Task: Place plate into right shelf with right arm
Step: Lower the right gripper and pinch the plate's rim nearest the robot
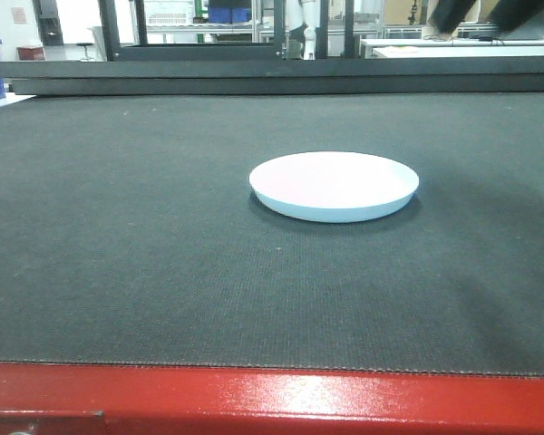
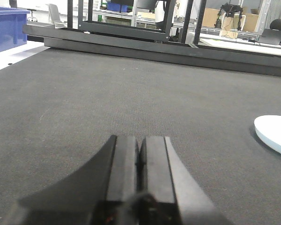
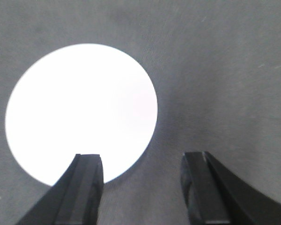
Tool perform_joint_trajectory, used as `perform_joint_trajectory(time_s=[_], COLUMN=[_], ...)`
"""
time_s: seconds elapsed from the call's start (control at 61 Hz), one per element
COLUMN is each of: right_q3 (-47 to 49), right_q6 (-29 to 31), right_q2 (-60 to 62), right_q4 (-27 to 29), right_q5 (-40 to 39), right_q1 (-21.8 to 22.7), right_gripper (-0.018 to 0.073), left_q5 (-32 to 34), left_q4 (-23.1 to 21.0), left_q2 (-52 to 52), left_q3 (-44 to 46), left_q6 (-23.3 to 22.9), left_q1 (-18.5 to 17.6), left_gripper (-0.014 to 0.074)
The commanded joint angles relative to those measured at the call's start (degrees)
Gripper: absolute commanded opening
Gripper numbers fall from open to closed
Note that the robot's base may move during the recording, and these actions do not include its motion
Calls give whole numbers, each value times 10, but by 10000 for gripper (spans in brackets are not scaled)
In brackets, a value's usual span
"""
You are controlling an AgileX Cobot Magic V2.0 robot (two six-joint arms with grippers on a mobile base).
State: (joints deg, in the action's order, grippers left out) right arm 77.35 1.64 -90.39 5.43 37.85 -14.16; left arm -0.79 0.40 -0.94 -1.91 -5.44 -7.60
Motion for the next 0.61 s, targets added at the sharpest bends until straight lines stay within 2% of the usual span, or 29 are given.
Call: perform_joint_trajectory(time_s=[0.0, 0.197, 0.377, 0.59], right_q3=[52, 72, 72, 72], right_q6=[-3, -3, -3, -3], right_q2=[-34, -115, -153, -186], right_q4=[-2, -7, -35, -38], right_q5=[-22, -74, -121, -151], right_q1=[-1, -1, -1, -1], right_gripper=[470, 470, 470, 470], left_q5=[53, 53, 53, 53], left_q4=[0, 0, 0, 0], left_q2=[-6, -6, -6, -6], left_q3=[-4, -4, -4, -4], left_q6=[-3, -3, -3, -3], left_q1=[-4, -4, -4, -4], left_gripper=[-47, -47, -47, -47])
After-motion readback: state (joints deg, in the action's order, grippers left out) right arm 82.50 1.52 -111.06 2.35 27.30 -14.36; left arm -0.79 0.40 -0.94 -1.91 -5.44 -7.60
